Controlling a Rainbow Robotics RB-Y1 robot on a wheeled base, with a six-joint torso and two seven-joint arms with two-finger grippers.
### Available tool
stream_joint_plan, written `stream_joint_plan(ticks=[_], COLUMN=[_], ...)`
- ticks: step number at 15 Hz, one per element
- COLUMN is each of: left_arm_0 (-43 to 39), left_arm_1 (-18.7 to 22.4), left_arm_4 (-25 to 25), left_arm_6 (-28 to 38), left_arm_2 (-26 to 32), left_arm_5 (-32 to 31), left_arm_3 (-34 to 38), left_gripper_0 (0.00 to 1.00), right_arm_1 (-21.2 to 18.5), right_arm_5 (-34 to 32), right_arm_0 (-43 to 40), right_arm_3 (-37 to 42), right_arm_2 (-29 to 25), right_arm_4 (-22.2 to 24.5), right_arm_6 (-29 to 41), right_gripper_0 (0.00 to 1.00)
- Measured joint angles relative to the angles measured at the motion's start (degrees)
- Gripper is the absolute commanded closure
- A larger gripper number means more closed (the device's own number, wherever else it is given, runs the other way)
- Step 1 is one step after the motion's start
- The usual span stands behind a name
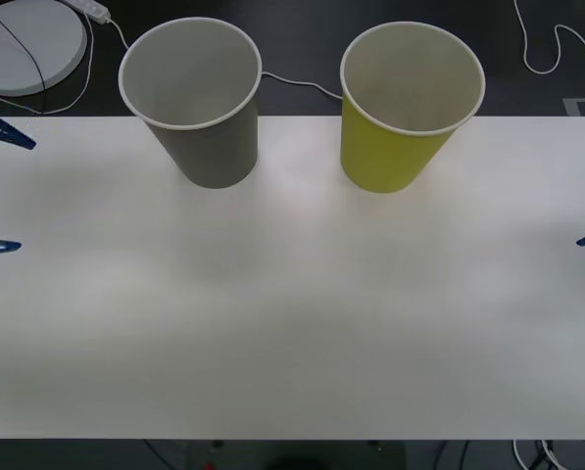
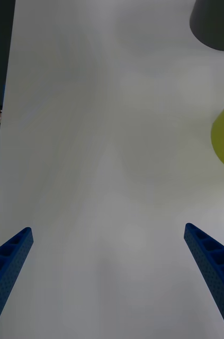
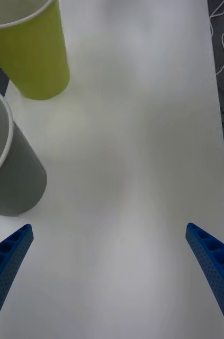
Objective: Put the can into the green bin and the plastic bottle into the gray bin
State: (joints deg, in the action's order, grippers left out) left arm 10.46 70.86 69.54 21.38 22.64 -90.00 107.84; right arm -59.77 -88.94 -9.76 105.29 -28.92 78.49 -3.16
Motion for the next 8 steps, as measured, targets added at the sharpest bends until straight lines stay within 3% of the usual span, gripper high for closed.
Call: stream_joint_plan(ticks=[3, 8], left_arm_0=[-7.9, -15.7], left_arm_1=[-0.1, -0.1], left_arm_4=[-0.5, -1.3], left_arm_6=[-7.3, -17.5], left_arm_2=[3.4, 4.3], left_arm_5=[0.0, 2.1], left_arm_3=[1.3, 1.1], left_gripper_0=[0.00, 0.00], right_arm_1=[0.0, 0.0], right_arm_5=[0.0, 0.0], right_arm_0=[0.0, 0.0], right_arm_3=[0.0, 0.0], right_arm_2=[0.0, 0.0], right_arm_4=[0.0, 0.0], right_arm_6=[0.0, 0.0], right_gripper_0=[0.00, 0.00])
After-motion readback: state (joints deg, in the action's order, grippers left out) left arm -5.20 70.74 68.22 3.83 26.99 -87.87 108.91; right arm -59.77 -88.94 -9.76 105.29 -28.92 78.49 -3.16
